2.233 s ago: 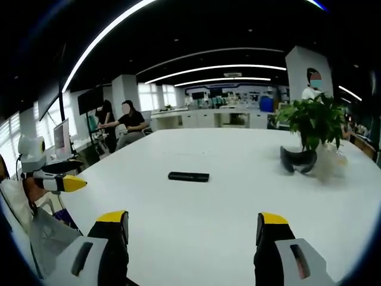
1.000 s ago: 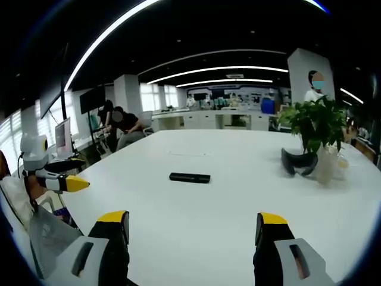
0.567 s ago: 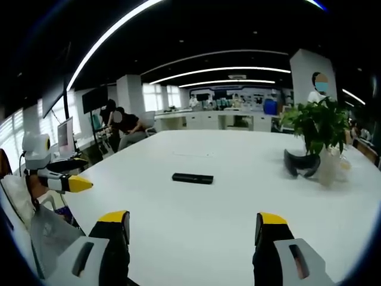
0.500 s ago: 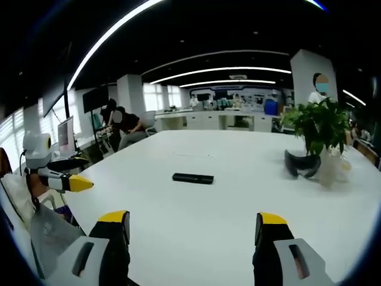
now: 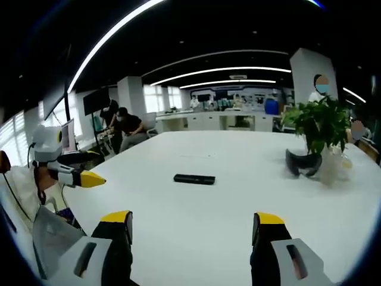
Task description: Press the specified remote control buttons in sequence, fully releasing each button before pressing the next.
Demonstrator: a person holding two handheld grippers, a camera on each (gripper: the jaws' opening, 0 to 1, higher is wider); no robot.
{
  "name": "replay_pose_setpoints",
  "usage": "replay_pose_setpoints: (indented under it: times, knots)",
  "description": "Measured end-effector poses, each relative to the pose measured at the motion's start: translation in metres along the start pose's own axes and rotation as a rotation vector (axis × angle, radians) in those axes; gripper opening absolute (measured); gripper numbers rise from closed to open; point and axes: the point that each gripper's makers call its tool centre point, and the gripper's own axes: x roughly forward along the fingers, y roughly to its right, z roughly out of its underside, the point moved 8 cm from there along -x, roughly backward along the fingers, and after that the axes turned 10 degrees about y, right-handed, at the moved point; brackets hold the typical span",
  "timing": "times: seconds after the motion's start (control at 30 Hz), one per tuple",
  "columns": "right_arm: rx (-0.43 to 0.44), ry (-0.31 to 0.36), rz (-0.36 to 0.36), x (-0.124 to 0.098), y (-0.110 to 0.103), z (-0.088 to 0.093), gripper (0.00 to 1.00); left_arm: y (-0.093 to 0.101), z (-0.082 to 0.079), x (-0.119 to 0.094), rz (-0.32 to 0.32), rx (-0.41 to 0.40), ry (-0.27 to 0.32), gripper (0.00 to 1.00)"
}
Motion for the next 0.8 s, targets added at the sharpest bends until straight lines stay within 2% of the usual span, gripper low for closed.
replay_pose_setpoints:
  times: [0.23,0.43,0.8]
  knots:
    - [0.02,0.021,0.006,-0.002,0.006,-0.003,0.76,-0.003,-0.014,0.024,0.052,0.03,0.0,0.99]
    - [0.029,0.012,0.013,-0.002,0.009,0.0,0.74,-0.006,-0.027,0.045,0.096,-0.021,0.011,0.99]
    - [0.051,0.011,0.026,-0.002,0.014,0.0,0.73,-0.012,-0.042,0.081,0.153,0.071,-0.012,0.99]
